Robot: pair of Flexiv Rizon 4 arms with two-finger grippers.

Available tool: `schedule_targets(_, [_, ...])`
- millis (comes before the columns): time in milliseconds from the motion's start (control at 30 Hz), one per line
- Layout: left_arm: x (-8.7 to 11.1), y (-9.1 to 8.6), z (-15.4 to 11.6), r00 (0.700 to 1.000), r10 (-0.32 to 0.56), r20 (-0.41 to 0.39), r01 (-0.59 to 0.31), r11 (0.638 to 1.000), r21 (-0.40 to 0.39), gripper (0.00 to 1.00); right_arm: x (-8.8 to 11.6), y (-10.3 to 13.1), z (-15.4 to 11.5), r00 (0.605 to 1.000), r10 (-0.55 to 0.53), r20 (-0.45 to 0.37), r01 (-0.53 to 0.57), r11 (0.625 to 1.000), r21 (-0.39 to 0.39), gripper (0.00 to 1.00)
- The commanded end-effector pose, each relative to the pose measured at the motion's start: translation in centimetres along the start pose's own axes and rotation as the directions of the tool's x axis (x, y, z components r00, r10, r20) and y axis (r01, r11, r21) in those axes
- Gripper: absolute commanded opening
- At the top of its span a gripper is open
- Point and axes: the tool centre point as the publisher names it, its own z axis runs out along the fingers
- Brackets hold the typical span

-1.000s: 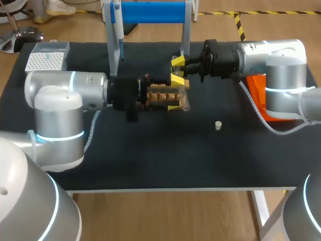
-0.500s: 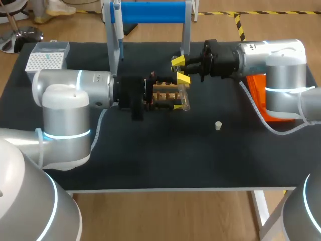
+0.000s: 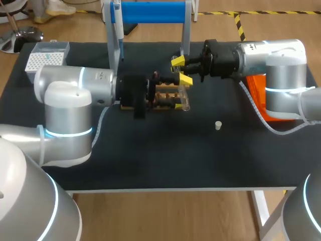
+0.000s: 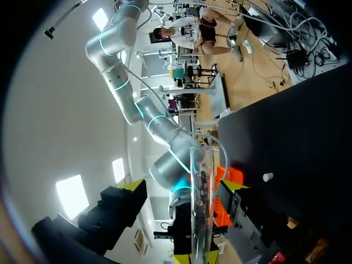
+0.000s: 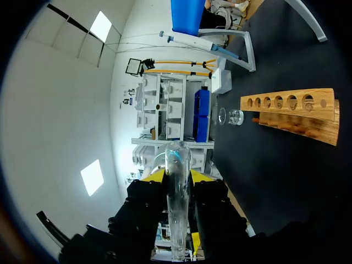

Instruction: Invert the test tube, pick up the pipette, mount the tip to pipette, aspirate from beaker and dispense into the tube, eject the tip, return the pipette, and cap with the stopper.

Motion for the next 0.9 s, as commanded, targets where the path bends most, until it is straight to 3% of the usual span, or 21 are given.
schedule_targets(33, [-0.01,0.06,0.24,1.0,0.004,-0.001,-0.004,1.0,-0.002,0.43,0.06,-0.01,-0.08,1.0,-0.001,0.002,0.001,1.0,0.0,0.0])
schedule_targets(100, [0.0,0.07,0.24,1.0,0.004,0.0,-0.004,1.0,-0.003,0.44,0.06,-0.01,-0.08,1.0,-0.001,0.002,0.001,1.0,0.0,0.0])
schedule_targets(133, [0.0,0.07,0.24,1.0,0.004,-0.001,-0.004,1.0,-0.004,0.53,0.06,-0.01,-0.08,1.0,-0.001,0.002,0.001,1.0,0.0,0.0])
schedule_targets(200, [0.0,0.07,0.25,1.0,0.005,-0.002,-0.005,1.0,-0.003,0.48,0.06,-0.01,-0.08,1.0,-0.001,0.002,0.001,1.0,0.0,0.0])
schedule_targets(433, [0.01,0.11,0.29,1.0,0.006,-0.004,-0.006,1.0,0.002,0.48,0.06,-0.01,-0.08,1.0,-0.001,0.002,0.001,1.0,0.0,0.0])
schedule_targets(467, [0.02,0.14,0.29,1.0,0.007,-0.004,-0.007,1.0,0.002,0.43,0.06,-0.01,-0.08,1.0,-0.001,0.002,0.001,1.0,0.0,0.0])
schedule_targets(533, [0.06,0.17,0.27,1.0,0.007,-0.003,-0.007,1.0,0.002,0.0,0.06,-0.01,-0.08,1.0,-0.001,0.002,0.001,1.0,0.0,0.0])
schedule_targets(833, [0.32,0.24,-0.02,0.999,0.0,0.044,0.0,1.0,0.0,0.0,0.06,-0.01,-0.08,1.0,-0.001,0.002,0.001,1.0,0.0,0.0])
schedule_targets(867, [0.32,0.24,-0.02,0.999,0.0,0.044,0.0,1.0,0.0,0.0,0.06,-0.01,-0.08,1.0,-0.001,0.002,0.001,1.0,0.0,0.4])
schedule_targets(900, [0.32,0.24,-0.02,0.999,0.0,0.044,0.0,1.0,0.0,0.0,0.06,-0.01,-0.08,1.0,-0.001,0.002,0.001,1.0,0.0,1.0])
